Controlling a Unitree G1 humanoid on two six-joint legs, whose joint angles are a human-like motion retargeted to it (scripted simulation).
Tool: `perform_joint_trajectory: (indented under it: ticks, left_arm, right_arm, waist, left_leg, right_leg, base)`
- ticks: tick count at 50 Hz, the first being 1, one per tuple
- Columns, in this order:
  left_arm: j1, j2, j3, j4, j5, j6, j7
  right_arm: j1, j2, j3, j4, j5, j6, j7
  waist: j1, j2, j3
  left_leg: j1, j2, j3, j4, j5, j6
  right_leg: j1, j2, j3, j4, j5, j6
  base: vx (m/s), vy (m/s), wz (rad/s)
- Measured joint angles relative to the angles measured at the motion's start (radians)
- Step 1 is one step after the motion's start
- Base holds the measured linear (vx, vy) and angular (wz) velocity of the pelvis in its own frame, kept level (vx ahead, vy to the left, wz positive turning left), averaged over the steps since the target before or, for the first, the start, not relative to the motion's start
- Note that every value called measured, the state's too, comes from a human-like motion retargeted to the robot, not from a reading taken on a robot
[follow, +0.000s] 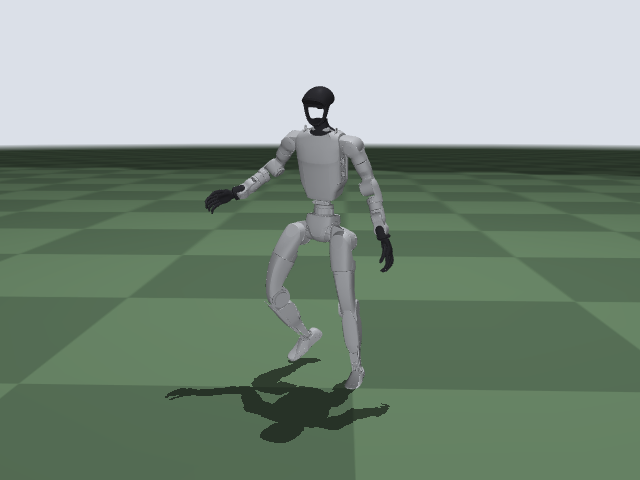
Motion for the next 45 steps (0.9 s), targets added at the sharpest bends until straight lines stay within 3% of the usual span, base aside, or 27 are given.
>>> perform_joint_trajectory:
  ticks: [3,7,10,14,17,20,23,25,27,30,35,41,45]
  left_arm:
    - [-0.044,0.031,0.008,-0.009,0.011,-0.005,0.014]
    - [-0.110,0.057,0.002,-0.012,-0.053,-0.002,0.120]
    - [-0.160,0.064,-0.030,-0.028,-0.120,-0.021,0.187]
    - [-0.203,0.058,-0.090,-0.077,-0.158,-0.073,0.183]
    - [-0.201,0.035,-0.110,-0.110,-0.134,-0.102,0.156]
    - [-0.183,-0.007,-0.103,-0.120,-0.132,-0.110,0.163]
    - [-0.157,-0.073,-0.082,-0.068,-0.081,-0.125,0.165]
    - [-0.110,-0.092,-0.105,-0.035,-0.019,-0.150,0.140]
    - [-0.096,-0.099,-0.144,-0.016,0.002,-0.143,0.116]
    - [-0.061,-0.105,-0.163,-0.004,0.056,-0.139,0.068]
    - [0.015,-0.103,-0.104,-0.005,0.032,-0.137,0.060]
    - [0.078,-0.090,-0.050,0.071,-0.050,-0.125,0.069]
    - [0.073,-0.075,-0.034,0.160,-0.070,-0.094,0.010]
  right_arm:
    - [0.009,-0.103,-0.040,-0.129,-0.273,0.032,-0.056]
    - [-0.054,-0.238,-0.076,-0.277,-0.495,0.075,-0.116]
    - [-0.150,-0.335,-0.071,-0.358,-0.616,0.104,-0.145]
    - [-0.327,-0.420,0.021,-0.423,-0.753,0.136,-0.156]
    - [-0.515,-0.424,0.188,-0.429,-0.870,0.164,-0.140]
    - [-0.791,-0.374,0.489,-0.332,-1.019,0.200,-0.093]
    - [-1.018,-0.257,0.812,-0.130,-1.201,0.196,0.008]
    - [-1.063,-0.147,0.949,0.010,-1.281,0.151,0.059]
    - [-1.086,-0.059,1.056,0.142,-1.307,0.140,0.124]
    - [-1.030,0.036,1.095,0.272,-1.308,0.136,0.176]
    - [-0.849,0.109,0.961,0.332,-1.133,0.150,0.145]
    - [-0.659,0.216,0.749,0.451,-0.618,0.118,0.179]
    - [-0.542,0.253,0.550,0.531,-0.280,0.079,0.229]
  waist:
    - [-0.037,0.008,0.004]
    - [-0.085,0.026,0.001]
    - [-0.113,0.037,-0.009]
    - [-0.134,0.039,-0.007]
    - [-0.135,0.052,0.000]
    - [-0.120,0.106,0.005]
    - [-0.113,0.156,0.005]
    - [-0.103,0.155,-0.007]
    - [-0.075,0.144,0.002]
    - [-0.030,0.128,0.004]
    - [0.041,0.084,-0.002]
    - [0.090,0.044,-0.007]
    - [0.110,0.048,-0.017]
  left_leg:
    - [0.014,0.008,-0.052,-0.045,0.013,-0.007]
    - [0.023,0.024,-0.117,-0.094,0.028,-0.011]
    - [0.029,0.019,-0.162,-0.120,0.026,-0.020]
    - [0.055,-0.025,-0.216,-0.115,-0.015,-0.041]
    - [0.087,-0.057,-0.239,-0.070,-0.069,-0.036]
    - [0.082,-0.049,-0.231,0.022,-0.111,-0.023]
    - [0.013,-0.042,-0.203,0.221,-0.127,-0.016]
    - [-0.045,-0.058,-0.180,0.390,-0.156,-0.003]
    - [-0.122,-0.086,-0.176,0.539,-0.151,-0.027]
    - [-0.237,-0.092,-0.130,0.730,-0.181,-0.013]
    - [-0.371,-0.060,-0.052,0.815,-0.180,0.003]
    - [-0.354,-0.018,0.002,0.516,-0.167,-0.009]
    - [-0.251,0.011,0.037,0.203,-0.018,-0.034]
  right_leg:
    - [-0.126,0.018,0.066,0.128,-0.055,-0.021]
    - [-0.233,0.120,0.173,0.088,-0.071,0.021]
    - [-0.248,0.163,0.219,-0.081,-0.086,0.062]
    - [-0.132,0.142,0.186,-0.499,-0.065,0.121]
    - [-0.017,0.138,0.182,-0.742,0.008,0.158]
    - [0.029,0.155,0.205,-0.781,0.016,0.128]
    - [0.027,0.151,0.219,-0.714,-0.026,0.137]
    - [0.016,0.120,0.216,-0.621,-0.085,0.184]
    - [0.031,0.094,0.230,-0.614,-0.095,0.185]
    - [0.052,0.059,0.230,-0.604,-0.112,0.175]
    - [0.093,0.021,0.212,-0.629,-0.120,0.189]
    - [0.146,0.024,0.204,-0.633,-0.151,0.205]
    - [0.192,0.056,0.198,-0.624,-0.179,0.206]
  base:
    - [0.18,0.02,1.00]
    - [0.19,-0.04,0.94]
    - [0.25,-0.09,0.89]
    - [0.34,-0.14,0.86]
    - [0.41,-0.19,0.45]
    - [0.38,-0.18,-0.22]
    - [0.37,-0.16,-0.30]
    - [0.40,-0.14,-0.09]
    - [0.35,-0.13,-0.07]
    - [0.33,-0.08,0.10]
    - [0.33,-0.02,0.15]
    - [0.36,0.07,-0.11]
    - [0.38,0.19,-0.23]
